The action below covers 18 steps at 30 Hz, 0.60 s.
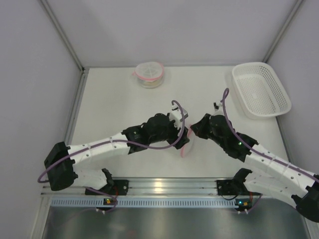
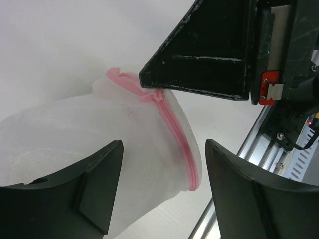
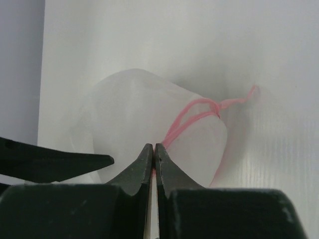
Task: Place the bra in the laundry bag and zip it closed
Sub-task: Zip the zipper on the laundry bag.
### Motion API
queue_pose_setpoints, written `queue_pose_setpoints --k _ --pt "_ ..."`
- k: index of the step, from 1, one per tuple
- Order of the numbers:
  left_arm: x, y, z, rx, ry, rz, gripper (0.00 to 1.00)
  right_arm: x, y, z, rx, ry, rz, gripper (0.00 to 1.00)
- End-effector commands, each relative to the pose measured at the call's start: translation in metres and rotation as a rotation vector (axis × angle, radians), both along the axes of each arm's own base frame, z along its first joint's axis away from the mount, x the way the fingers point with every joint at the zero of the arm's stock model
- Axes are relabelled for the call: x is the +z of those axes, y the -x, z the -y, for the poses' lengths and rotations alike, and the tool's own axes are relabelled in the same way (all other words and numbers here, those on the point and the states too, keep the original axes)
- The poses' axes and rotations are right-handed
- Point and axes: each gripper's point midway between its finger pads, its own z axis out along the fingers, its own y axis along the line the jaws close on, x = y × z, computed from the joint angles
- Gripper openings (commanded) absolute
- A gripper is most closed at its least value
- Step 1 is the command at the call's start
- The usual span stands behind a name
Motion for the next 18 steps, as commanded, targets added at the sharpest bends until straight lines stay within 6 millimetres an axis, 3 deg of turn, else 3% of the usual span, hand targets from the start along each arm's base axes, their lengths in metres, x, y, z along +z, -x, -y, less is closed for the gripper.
queue_pose_setpoints --k 1,6,14,15,16,18 --pt "0.018 0.002 0.004 0.080 0.048 -0.001 0.72 0.034 -0.009 0.005 -0.078 -0.059 0.070 0.00" --pt "-0.001 0.002 0.007 0.091 -0.009 0.001 0.74 0.041 -0.009 -0.003 -0.056 -0.074 0.076 0.00" --pt "-0.024 -0.014 0.016 0.159 -0.087 0.020 0.74 0.044 -0.005 -0.008 -0.052 -0.105 0.066 0.00" --pt "-0.025 -0.016 0.016 0.170 -0.088 0.023 0.72 0.046 -0.004 -0.009 -0.051 -0.115 0.068 0.00" --pt "-0.026 -0.016 0.016 0.179 -0.088 0.019 0.54 0.047 -0.003 -0.009 -0.049 -0.119 0.070 0.00" --pt "-0.026 -0.017 0.014 0.191 -0.085 0.023 0.36 0.047 -0.002 -0.009 -0.046 -0.114 0.069 0.00"
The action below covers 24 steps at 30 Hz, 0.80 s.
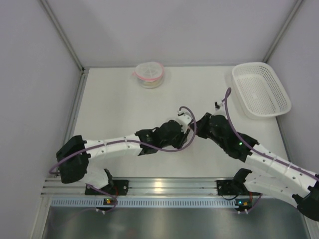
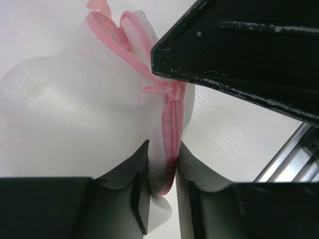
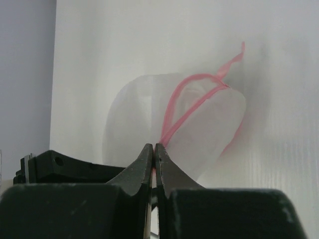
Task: Place the bra in the laundry bag and zip it closed
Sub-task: Zip the zipper on the laundry bag.
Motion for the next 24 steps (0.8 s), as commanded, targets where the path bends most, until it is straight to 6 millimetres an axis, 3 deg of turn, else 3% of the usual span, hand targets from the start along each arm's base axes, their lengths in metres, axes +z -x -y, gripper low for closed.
queue_pose_setpoints --k 1,2,3,4,6,7,8,9,13,18,21,24 --pt "0.021 -0.011 0.002 0.055 0.057 0.054 0.26 0.033 -0.002 -0.006 -0.004 -0.071 0.061 0.00" --pt "0.022 -0.010 0.001 0.048 0.070 0.063 0.12 0.032 -0.001 -0.005 -0.001 -0.062 0.061 0.00" --pt "0.034 -0.008 -0.001 0.039 0.107 0.081 0.08 0.031 -0.001 -0.003 -0.005 -0.052 0.057 0.00" --pt "0.031 -0.005 -0.004 0.030 0.134 0.093 0.01 0.028 0.000 -0.001 -0.009 -0.041 0.053 0.00" --pt "0.024 0.005 -0.017 0.002 0.162 0.107 0.00 0.027 0.000 0.004 -0.014 -0.011 0.054 0.07" --pt "0.025 0.009 -0.018 -0.016 0.189 0.114 0.00 0.028 0.000 0.004 -0.012 -0.004 0.055 0.19" --pt "0.029 0.014 -0.017 -0.047 0.229 0.124 0.00 0.028 0.001 0.007 -0.009 0.017 0.056 0.25" --pt "0.020 0.020 -0.024 -0.068 0.222 0.127 0.00 0.030 0.000 0.008 -0.004 0.019 0.061 0.36" --pt "-0.001 0.033 -0.033 -0.148 0.184 0.135 0.00 0.043 0.002 0.001 0.066 0.028 0.095 0.53" --pt "-0.017 0.046 -0.039 -0.244 0.156 0.157 0.00 0.050 0.007 -0.034 0.273 0.014 0.150 0.58" --pt "-0.014 0.055 -0.038 -0.309 0.165 0.172 0.00 0.048 0.020 -0.061 0.472 0.015 0.209 0.59" --pt "-0.005 0.060 -0.037 -0.350 0.178 0.180 0.00 0.036 0.029 -0.069 0.604 0.085 0.235 0.57"
